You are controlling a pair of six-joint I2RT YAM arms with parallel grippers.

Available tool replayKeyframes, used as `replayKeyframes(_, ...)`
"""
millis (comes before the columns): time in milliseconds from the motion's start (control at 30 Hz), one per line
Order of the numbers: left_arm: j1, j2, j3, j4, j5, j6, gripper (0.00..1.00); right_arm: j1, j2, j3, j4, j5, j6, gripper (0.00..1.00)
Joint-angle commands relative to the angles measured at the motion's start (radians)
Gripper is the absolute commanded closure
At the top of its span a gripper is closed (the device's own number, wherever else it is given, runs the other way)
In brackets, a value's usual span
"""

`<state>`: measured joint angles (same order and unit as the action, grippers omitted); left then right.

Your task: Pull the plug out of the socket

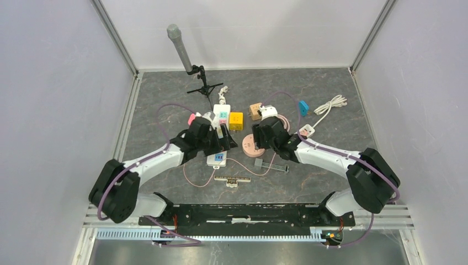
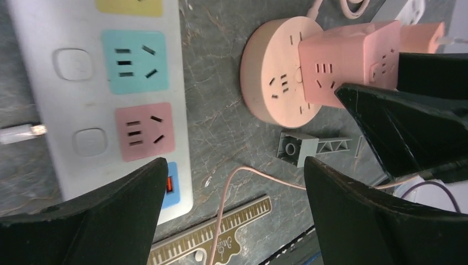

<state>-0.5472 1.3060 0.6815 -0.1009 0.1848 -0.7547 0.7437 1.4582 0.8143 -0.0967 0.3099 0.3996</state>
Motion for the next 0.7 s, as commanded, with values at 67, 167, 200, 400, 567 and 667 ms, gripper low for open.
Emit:
replayKeyframes(67,-0.091,0.147,0.049,0.158,-0.098,-0.094,0.09,0.058,-0.013,-0.029,0.055,-0.043,0.083,0.42)
replayKeyframes(167,-0.122,0.210,0.062,0.222,-0.097,-0.120,0.14,0.073,-0.037,-0.051,0.060,-0.031,0.102,0.31)
replayKeyframes(200,-0.134,0.225,0.068,0.228,-0.112,-0.127,0.15,0.077,-0.045,-0.061,0.064,-0.025,0.111,0.27)
replayKeyframes(400,-0.167,0.281,0.085,0.228,-0.181,-0.155,0.25,0.083,-0.092,-0.099,0.089,-0.007,0.114,0.14)
replayKeyframes(567,-0.180,0.311,0.074,0.251,-0.234,-0.158,0.31,0.091,-0.100,-0.099,0.145,0.002,0.061,0.13)
replayKeyframes(667,-0.180,0.344,0.102,0.271,-0.234,-0.135,0.36,0.090,-0.069,-0.054,0.132,0.015,0.029,0.14)
